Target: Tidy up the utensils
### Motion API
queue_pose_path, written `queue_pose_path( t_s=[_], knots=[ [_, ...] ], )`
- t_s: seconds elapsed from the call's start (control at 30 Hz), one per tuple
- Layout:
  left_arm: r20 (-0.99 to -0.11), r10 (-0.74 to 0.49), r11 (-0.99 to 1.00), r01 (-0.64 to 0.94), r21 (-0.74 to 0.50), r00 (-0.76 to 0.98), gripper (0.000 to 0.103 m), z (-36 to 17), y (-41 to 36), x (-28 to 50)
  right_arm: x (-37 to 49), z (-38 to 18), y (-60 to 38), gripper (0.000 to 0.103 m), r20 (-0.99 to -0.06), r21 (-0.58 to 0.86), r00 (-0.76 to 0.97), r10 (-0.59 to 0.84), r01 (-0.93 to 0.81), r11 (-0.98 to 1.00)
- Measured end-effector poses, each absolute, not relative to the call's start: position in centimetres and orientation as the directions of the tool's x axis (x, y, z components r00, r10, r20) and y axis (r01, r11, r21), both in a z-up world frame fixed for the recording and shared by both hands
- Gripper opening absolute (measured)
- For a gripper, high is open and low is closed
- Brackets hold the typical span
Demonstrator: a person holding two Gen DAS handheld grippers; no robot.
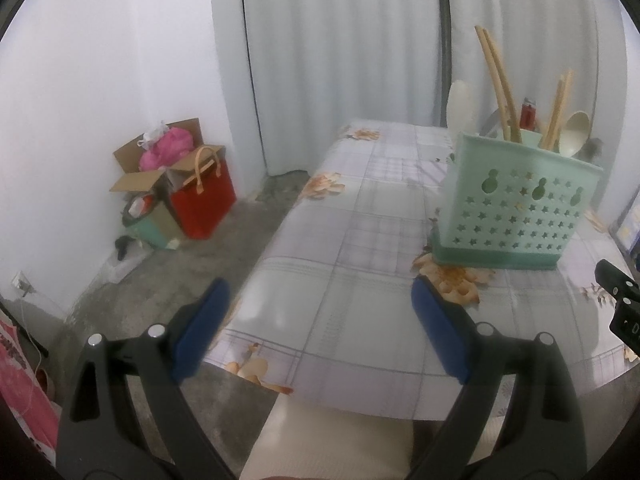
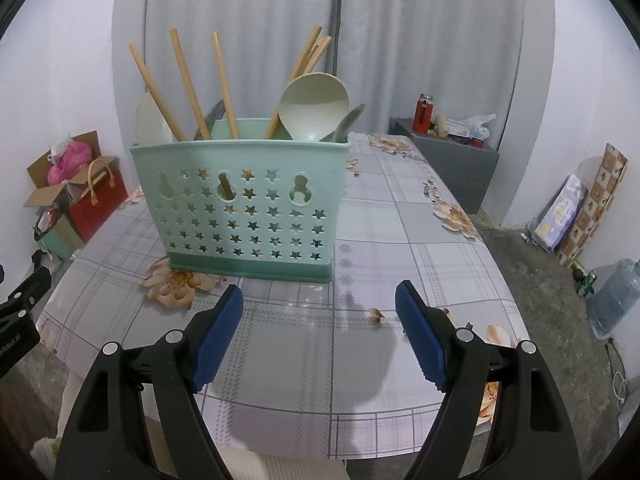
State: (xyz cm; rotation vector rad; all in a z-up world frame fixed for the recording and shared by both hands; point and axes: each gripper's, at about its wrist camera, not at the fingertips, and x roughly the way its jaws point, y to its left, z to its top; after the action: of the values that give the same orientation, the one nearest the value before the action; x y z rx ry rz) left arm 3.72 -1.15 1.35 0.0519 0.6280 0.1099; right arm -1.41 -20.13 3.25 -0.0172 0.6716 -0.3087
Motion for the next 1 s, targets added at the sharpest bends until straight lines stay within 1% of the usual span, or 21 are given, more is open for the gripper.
queue_pose_path(
  t_s=[1.0],
  knots=[
    [-0.583, 0.114, 0.993, -0.081, 0.081, 0.805, 0.088, 1.34, -1.13, 3.62, -1.47, 3.09, -20.05, 0.076, -0.605, -0.125, 0.738, -0.298, 0.282, 0.951]
  ],
)
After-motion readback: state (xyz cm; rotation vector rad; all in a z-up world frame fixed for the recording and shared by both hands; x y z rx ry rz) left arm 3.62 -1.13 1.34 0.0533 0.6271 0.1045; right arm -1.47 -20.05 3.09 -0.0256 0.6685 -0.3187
